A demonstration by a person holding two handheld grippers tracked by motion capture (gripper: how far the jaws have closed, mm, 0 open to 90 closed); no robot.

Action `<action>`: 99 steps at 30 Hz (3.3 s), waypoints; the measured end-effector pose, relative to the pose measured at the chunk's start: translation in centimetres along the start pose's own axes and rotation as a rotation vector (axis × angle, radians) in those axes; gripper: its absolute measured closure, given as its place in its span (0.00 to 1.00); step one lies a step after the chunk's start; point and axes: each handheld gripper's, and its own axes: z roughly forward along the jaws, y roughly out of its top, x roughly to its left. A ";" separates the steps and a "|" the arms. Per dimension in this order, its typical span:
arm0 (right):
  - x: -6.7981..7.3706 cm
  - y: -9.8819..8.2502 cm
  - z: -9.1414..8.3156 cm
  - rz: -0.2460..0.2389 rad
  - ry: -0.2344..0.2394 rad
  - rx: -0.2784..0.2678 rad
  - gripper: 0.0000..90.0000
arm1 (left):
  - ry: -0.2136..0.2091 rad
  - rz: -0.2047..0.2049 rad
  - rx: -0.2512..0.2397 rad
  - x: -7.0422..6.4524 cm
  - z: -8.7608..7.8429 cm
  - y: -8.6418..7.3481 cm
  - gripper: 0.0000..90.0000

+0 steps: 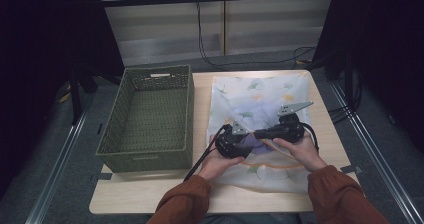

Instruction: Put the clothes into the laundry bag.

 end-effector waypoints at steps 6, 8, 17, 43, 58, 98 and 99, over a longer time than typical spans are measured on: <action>-0.2 0.1 -0.2 -0.002 -0.002 -0.007 0.99 | -0.008 0.008 0.001 0.1 -1.0 -0.7 0.52; -0.2 0.2 -0.2 -0.003 -0.003 -0.011 0.99 | -0.020 0.011 -0.010 0.0 -1.4 -0.9 0.54; -0.4 0.3 -0.2 -0.009 -0.009 -0.017 0.99 | -0.079 0.034 0.002 -0.8 -3.4 -2.5 0.61; 0.3 1.2 -0.7 -0.040 -0.030 -0.053 0.99 | -0.201 0.208 0.082 -4.5 -3.4 -5.3 0.88; 3.8 1.4 -1.8 -0.106 0.009 -0.040 0.99 | -0.183 0.170 0.074 -4.8 -3.2 -5.3 0.88; 2.0 -5.8 2.9 -0.034 -0.073 0.292 0.92 | -0.170 0.127 -0.002 -5.4 -4.1 -4.6 0.91; 1.9 -5.8 2.9 -0.035 -0.069 0.283 0.92 | -0.164 0.120 -0.012 -5.1 -4.4 -4.7 0.90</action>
